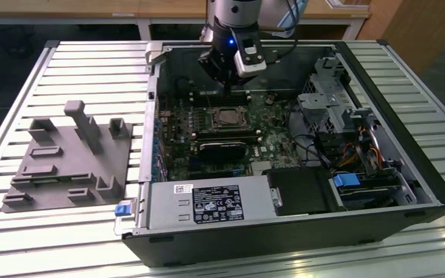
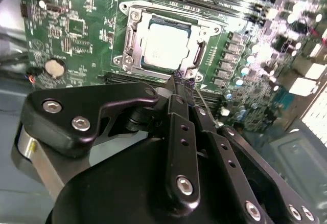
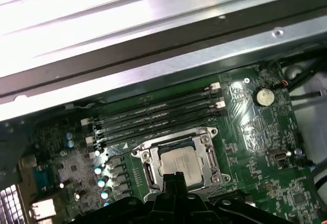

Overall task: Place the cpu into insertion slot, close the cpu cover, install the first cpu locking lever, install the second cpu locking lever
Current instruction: 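Install the first cpu locking lever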

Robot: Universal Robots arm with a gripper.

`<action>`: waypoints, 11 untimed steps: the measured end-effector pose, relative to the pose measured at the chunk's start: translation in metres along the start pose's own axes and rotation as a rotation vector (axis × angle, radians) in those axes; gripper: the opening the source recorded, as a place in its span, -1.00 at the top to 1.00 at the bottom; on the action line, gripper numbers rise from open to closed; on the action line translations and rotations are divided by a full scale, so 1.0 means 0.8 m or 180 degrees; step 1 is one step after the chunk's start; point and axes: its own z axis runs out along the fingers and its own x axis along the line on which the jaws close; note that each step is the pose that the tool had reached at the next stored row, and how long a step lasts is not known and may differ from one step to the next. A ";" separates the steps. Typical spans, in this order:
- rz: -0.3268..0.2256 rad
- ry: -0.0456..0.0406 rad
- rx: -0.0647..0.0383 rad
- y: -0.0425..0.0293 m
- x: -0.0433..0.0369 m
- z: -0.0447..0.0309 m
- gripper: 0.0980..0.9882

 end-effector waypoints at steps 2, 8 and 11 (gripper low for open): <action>-0.0114 0.0004 0.0002 0.0000 0.000 0.0002 0.98; -0.0457 0.0013 0.0009 0.0000 0.000 0.0007 0.98; -0.0620 0.0014 0.0011 0.0000 0.000 0.0009 0.98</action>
